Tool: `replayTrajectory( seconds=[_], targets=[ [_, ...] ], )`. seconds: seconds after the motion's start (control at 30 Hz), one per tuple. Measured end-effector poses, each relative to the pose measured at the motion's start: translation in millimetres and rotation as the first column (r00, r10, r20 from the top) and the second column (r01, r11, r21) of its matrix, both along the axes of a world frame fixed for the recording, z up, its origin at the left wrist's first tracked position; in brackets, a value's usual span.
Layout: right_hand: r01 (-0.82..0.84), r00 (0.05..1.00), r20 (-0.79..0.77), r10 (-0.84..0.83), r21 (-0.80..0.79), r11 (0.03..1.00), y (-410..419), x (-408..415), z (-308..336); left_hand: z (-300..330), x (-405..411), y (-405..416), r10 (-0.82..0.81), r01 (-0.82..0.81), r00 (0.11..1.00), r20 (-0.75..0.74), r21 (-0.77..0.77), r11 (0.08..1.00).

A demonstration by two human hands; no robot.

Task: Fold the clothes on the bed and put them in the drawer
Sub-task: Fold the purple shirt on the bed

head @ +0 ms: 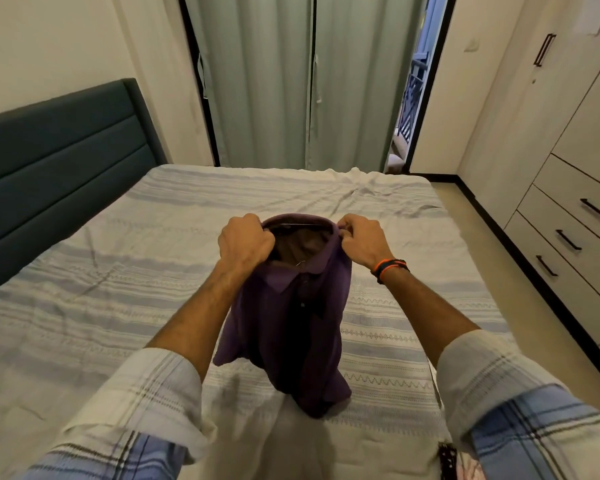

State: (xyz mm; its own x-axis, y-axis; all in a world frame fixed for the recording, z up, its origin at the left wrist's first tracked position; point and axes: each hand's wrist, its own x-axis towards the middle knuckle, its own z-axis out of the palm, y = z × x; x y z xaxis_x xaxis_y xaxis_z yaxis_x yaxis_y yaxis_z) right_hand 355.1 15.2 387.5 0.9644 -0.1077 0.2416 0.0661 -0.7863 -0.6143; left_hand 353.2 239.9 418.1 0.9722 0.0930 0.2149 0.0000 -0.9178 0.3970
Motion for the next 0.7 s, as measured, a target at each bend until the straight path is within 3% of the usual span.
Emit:
replayTrajectory(
  seconds=[0.13,0.2,0.43,0.63,0.7],
  targets=[
    [-0.022,0.998,-0.054,0.041,0.310,0.950,-4.9,4.3,-3.9,5.7,9.7,4.4,0.010,-0.043,0.984,-0.177,-0.183,0.982],
    [-0.038,0.998,-0.036,0.057,0.394,0.919,-9.7,6.0,-2.7,5.6,17.6,13.3,-0.074,-0.011,0.958,-0.276,-0.296,0.955],
    [-0.050,0.996,0.087,0.021,0.350,0.935,-29.9,7.9,8.2,-17.6,11.8,41.8,-0.511,0.256,0.781,-0.359,-0.562,0.787],
    [-0.068,0.996,0.083,0.039,0.371,0.926,-23.2,6.0,6.5,-48.2,2.0,29.0,-0.585,0.310,0.696,-0.416,-0.561,0.767],
    [-0.068,0.996,0.074,0.040,0.409,0.910,-21.3,4.7,7.3,-66.0,-1.8,27.1,-0.629,0.331,0.627,-0.461,-0.573,0.750]
  ],
)
